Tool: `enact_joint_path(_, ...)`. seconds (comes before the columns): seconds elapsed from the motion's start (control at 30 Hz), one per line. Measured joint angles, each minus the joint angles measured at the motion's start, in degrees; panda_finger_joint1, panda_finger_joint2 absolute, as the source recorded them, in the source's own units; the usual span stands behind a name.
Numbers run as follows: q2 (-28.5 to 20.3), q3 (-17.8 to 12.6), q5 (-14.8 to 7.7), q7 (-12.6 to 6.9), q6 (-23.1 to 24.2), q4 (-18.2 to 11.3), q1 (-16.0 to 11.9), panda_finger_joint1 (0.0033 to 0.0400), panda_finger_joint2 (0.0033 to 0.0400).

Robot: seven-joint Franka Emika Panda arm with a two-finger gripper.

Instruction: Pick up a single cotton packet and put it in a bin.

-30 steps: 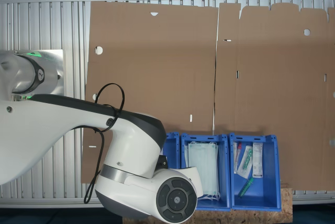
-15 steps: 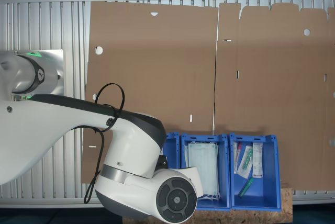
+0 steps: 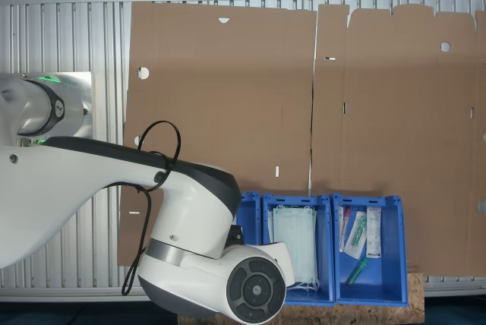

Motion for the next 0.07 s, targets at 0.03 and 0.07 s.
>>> enact_joint_path(0.03, 0.0, 0.0, 0.0, 0.0, 0.0, 0.0, 0.0, 0.04, 0.04)
enact_joint_path(0.07, 0.0, 0.0, 0.0, 0.0, 0.0, 0.0, 0.0, 0.04, 0.04)
